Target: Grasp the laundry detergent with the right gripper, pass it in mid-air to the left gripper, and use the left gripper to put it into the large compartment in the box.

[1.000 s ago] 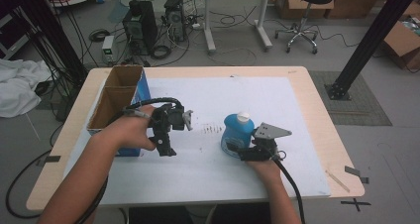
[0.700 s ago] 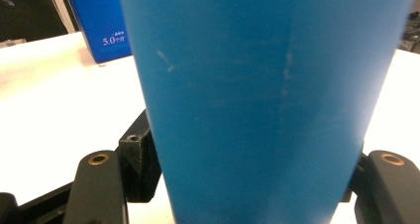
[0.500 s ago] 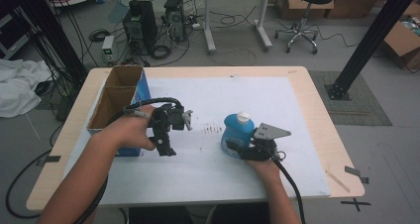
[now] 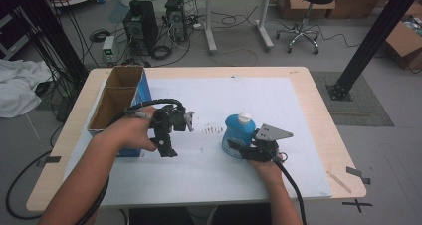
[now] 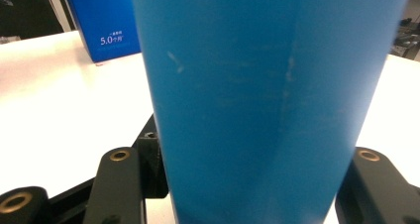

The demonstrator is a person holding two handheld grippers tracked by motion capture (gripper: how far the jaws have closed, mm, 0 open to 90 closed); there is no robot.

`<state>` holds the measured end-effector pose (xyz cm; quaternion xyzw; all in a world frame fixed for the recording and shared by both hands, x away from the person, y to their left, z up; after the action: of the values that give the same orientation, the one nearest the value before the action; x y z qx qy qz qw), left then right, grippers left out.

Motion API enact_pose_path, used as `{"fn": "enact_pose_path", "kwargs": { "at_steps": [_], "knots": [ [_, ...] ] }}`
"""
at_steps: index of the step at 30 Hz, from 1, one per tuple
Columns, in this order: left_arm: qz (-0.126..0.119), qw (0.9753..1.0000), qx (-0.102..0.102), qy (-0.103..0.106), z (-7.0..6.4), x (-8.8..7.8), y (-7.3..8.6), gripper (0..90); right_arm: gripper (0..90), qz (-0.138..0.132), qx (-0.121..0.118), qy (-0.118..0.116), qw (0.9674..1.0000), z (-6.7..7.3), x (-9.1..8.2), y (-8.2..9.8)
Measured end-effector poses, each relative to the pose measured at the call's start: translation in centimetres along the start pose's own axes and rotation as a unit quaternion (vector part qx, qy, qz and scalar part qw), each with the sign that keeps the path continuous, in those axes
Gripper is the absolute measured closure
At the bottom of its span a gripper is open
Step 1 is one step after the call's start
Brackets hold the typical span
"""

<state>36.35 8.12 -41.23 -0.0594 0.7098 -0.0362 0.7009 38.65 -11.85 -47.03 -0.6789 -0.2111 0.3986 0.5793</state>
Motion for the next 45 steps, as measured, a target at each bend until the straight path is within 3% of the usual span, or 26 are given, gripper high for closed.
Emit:
{"fn": "enact_pose_path", "kwargs": {
  "at_steps": [7,13,15,19,27,39,45],
  "knots": [
    [0.0,1.0,0.003,0.0,-0.1,-0.3,-0.4,0.1,44.8,0.02,-0.023,-0.01,0.9995,0.4,-0.1,-0.3],
    [0.003,1.0,0.005,-0.001,-0.2,-0.7,-0.7,0.1,45.2,0.021,-0.038,-0.045,0.9981,1.4,-0.8,-1.5],
    [0.004,1.0,0.005,-0.001,-0.2,-0.9,-0.8,0.1,45.2,0.02,-0.04,-0.077,0.996,2.1,-1.3,-2.2],
    [0.007,0.9999,0.008,0.001,-0.4,-1.4,-1.1,0.1,45.1,0.02,-0.045,-0.103,0.9935,2.9,-1.7,-2.6],
    [0.018,0.9995,0.025,0.01,-1.5,-2.1,-2.6,0.3,45.0,0.022,-0.063,-0.171,0.9829,6.1,-1.2,-3.0],
    [0.036,0.9984,0.043,0.013,-2.8,-3.2,-3.9,0.1,44.9,0.027,-0.079,-0.216,0.9728,9.2,0.9,-2.9],
    [0.043,0.9978,0.046,0.019,-3.4,-3.3,-4.5,0.1,44.9,0.026,-0.084,-0.226,0.9701,10.1,2.0,-3.1]
  ]
}}
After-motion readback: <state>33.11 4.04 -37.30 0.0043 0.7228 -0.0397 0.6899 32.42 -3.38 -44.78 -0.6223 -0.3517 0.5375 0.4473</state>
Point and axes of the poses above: each handheld gripper's, and its own axes: x roughly forward along the jaws, y roughly out of its underside, z roughly to its left, the point moved 10 cm from there along x, roughly forward along the jaws, and after that the axes turned 6 degrees about y, right-handed, at the moved point
